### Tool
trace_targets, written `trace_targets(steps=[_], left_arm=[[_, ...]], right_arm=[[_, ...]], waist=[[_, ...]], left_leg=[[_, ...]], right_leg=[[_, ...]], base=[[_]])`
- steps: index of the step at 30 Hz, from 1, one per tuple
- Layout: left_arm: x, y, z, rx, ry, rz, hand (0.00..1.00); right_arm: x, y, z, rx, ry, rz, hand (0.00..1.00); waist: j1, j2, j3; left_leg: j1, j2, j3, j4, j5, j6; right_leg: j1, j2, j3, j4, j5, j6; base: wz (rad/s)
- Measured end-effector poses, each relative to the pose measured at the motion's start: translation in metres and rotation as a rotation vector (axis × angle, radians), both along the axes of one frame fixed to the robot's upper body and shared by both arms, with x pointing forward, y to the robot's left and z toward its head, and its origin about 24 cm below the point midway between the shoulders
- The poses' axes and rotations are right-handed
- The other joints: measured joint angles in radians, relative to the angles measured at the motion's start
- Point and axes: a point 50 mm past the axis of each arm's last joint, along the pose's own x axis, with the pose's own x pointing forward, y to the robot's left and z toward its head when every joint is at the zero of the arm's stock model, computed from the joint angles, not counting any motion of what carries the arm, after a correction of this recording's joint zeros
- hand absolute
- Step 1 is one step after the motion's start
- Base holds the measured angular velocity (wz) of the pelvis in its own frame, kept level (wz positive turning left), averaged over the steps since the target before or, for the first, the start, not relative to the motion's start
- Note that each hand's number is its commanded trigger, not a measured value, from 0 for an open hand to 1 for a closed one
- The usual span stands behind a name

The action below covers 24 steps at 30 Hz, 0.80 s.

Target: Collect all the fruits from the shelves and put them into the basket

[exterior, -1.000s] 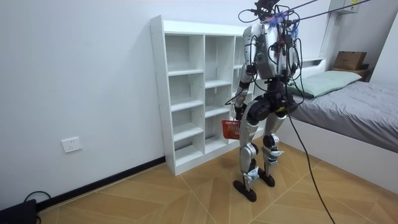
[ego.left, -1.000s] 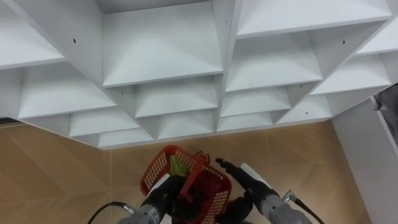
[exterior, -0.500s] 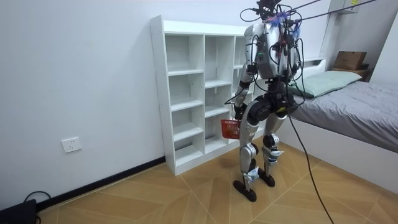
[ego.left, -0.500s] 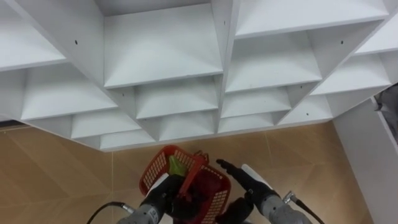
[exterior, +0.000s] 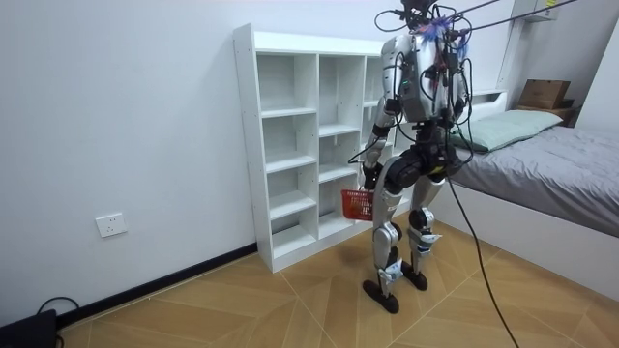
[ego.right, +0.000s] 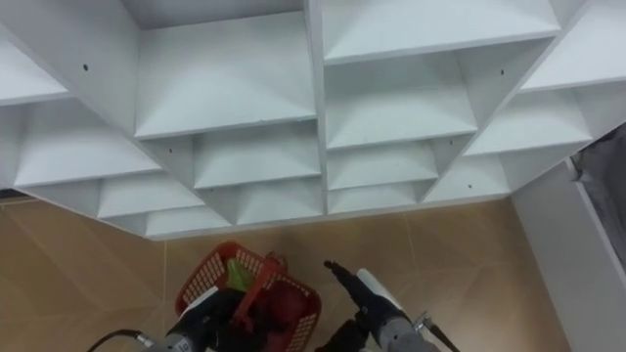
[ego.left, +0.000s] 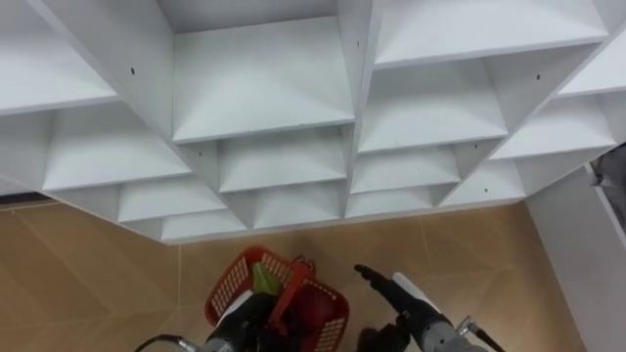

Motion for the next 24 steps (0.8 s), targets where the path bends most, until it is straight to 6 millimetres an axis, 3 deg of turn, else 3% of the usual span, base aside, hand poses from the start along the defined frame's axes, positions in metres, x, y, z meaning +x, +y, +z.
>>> trace_targets(steps=[6, 9, 14, 18, 24], left_arm=[[-0.013, 0.007, -0.007, 0.010, 0.050, 0.037, 1.00], [-0.022, 0.013, -0.010, 0.012, 0.072, 0.079, 1.00], [-0.031, 0.019, -0.014, 0.020, 0.099, 0.112, 1.00], [-0.039, 0.027, -0.017, 0.037, 0.124, 0.137, 1.00], [-0.059, 0.044, -0.020, 0.045, 0.161, 0.257, 1.00]], right_arm=[[-0.012, -0.010, -0.008, -0.006, 0.047, -0.056, 0.00], [-0.030, -0.018, -0.017, -0.014, 0.111, -0.102, 0.00], [-0.044, -0.024, -0.022, -0.020, 0.151, -0.140, 0.00], [-0.052, -0.026, -0.026, -0.022, 0.179, -0.165, 0.00], [-0.067, -0.036, -0.031, -0.014, 0.219, -0.263, 0.00]], waist=[[-0.001, 0.005, -0.0005], [-0.002, 0.003, -0.0034], [-0.001, -0.002, -0.0064], [0.000, -0.022, -0.0195], [-0.002, -0.043, -0.0244]], left_leg=[[0.081, -0.003, -0.001, -0.035, 0.000, 0.000], [0.128, -0.004, -0.003, -0.059, 0.001, -0.002], [0.175, -0.004, -0.003, -0.090, 0.001, -0.003], [0.228, -0.004, -0.003, -0.123, 0.001, -0.004], [0.303, 0.000, -0.005, -0.156, -0.005, -0.008]], right_leg=[[0.075, 0.005, 0.000, -0.020, -0.009, 0.005], [0.121, 0.009, 0.000, -0.042, -0.009, 0.006], [0.168, 0.013, -0.001, -0.070, -0.009, 0.008], [0.214, 0.017, 0.000, -0.087, -0.015, 0.012], [0.296, 0.026, -0.003, -0.141, -0.015, 0.015]], base=[[0.01], [0.00], [0.00], [0.00], [0.00]])
